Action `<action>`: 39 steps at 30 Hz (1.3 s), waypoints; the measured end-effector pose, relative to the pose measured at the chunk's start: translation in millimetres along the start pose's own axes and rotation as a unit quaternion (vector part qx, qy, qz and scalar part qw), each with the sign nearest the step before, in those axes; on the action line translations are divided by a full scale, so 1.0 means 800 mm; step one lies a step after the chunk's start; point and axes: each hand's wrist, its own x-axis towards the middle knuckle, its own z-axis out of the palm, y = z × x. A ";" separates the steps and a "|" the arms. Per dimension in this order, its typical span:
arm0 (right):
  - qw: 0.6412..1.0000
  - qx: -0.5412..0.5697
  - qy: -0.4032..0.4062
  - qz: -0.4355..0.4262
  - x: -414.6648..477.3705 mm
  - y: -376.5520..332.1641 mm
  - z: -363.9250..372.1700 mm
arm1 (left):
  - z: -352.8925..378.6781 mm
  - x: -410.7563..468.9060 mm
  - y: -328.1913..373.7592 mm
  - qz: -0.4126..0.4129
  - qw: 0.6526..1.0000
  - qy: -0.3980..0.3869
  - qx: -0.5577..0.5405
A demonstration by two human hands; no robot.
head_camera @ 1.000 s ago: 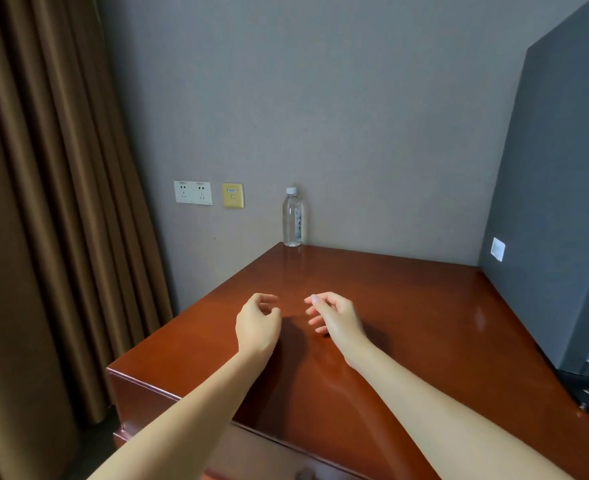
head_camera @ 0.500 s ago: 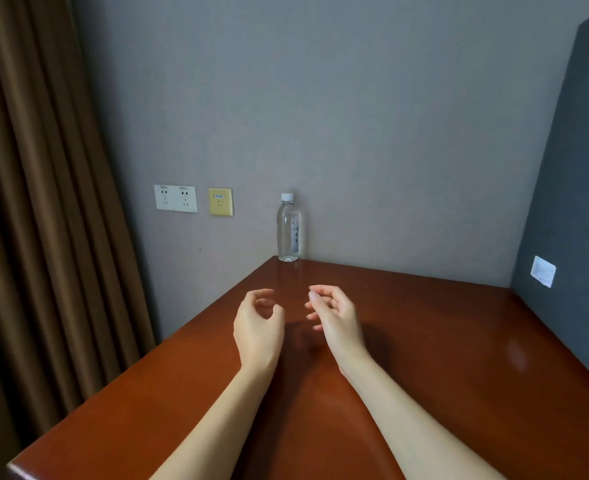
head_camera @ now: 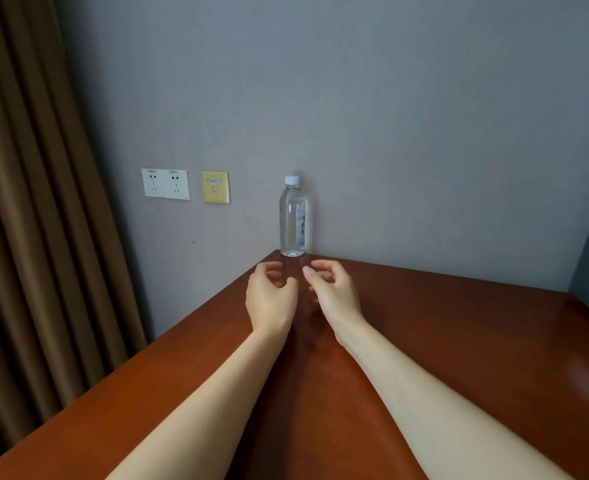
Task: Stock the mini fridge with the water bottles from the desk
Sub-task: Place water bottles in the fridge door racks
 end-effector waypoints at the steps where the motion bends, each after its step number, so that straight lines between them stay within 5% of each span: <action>1: 1.000 -0.005 -0.001 -0.003 0.008 0.003 0.003 | 0.005 0.007 -0.002 0.001 1.000 -0.006 0.002; 23: 0.997 0.056 -0.058 0.016 0.217 0.054 0.064 | 0.134 0.198 -0.055 0.001 0.990 -0.069 -0.125; 39: 0.991 0.084 -0.090 0.042 0.239 0.063 0.065 | 0.140 0.216 -0.056 0.008 0.968 -0.083 -0.235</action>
